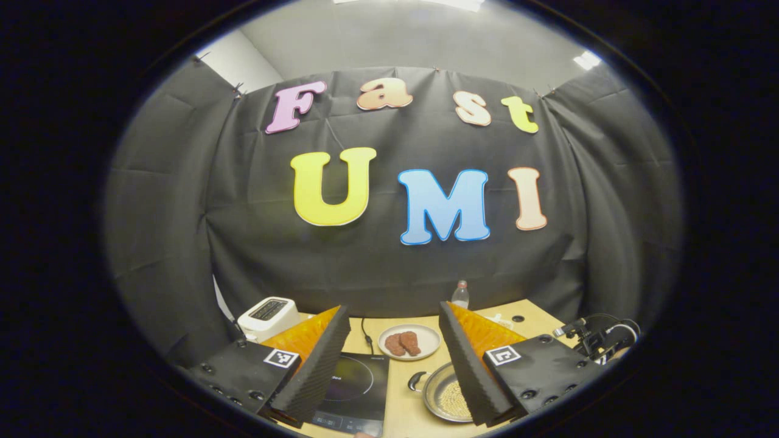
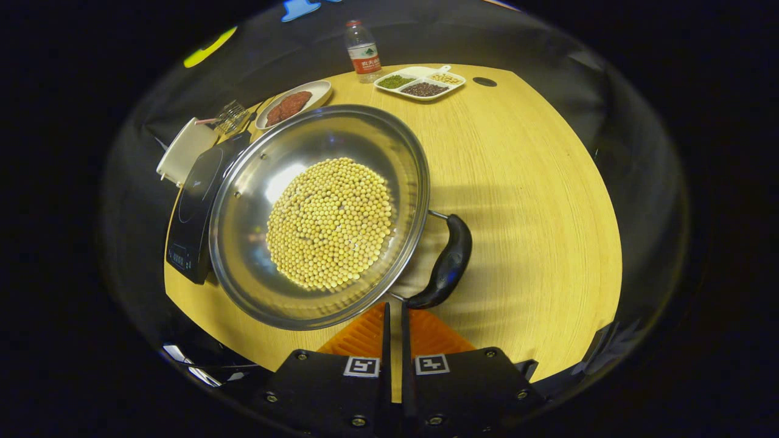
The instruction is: First push the handle of the pot to place it horizontally, then grasp the pot with both hands and set it on the induction cooktop.
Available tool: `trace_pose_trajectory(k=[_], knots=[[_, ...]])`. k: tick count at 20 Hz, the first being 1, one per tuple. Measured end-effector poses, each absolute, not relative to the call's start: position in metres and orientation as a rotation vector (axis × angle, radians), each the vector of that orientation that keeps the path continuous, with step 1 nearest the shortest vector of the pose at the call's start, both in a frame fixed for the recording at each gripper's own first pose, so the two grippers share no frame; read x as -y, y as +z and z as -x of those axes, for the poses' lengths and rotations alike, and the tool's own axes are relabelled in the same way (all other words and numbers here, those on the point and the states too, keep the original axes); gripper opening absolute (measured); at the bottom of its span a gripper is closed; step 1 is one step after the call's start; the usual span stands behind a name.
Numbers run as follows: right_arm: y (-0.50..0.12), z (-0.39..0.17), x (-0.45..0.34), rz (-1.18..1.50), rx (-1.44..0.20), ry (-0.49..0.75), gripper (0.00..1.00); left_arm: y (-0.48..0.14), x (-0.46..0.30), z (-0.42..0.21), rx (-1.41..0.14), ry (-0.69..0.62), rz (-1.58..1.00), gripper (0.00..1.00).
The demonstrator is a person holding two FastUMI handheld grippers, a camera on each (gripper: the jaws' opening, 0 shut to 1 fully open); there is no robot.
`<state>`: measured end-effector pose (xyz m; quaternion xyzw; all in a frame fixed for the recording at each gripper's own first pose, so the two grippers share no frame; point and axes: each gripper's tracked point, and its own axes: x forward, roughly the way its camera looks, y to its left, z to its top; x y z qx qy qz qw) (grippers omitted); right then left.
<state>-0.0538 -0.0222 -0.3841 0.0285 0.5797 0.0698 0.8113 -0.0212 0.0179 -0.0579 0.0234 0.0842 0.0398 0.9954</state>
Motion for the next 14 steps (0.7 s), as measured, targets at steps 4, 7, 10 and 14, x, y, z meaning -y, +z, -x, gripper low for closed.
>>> trace_pose_trajectory(k=[4, 7, 10, 14], knots=[[-0.385, 0.037, 0.032, -0.042, -1.23, 0.14, 0.07, -0.061, -0.009, 0.022, -0.183, 0.078, -0.057, 0.93], [-0.387, 0.023, 0.042, -0.024, -1.222, 0.136, 0.07, -0.062, -0.003, 0.022, -0.193, 0.082, -0.065, 0.93], [-0.388, 0.006, 0.048, -0.02, -1.208, 0.137, 0.07, -0.068, 0.001, 0.026, -0.205, 0.094, -0.073, 0.93], [-0.391, -0.011, 0.056, 0.024, -1.197, 0.151, 0.07, -0.081, 0.004, 0.03, -0.234, 0.116, -0.064, 0.93]])
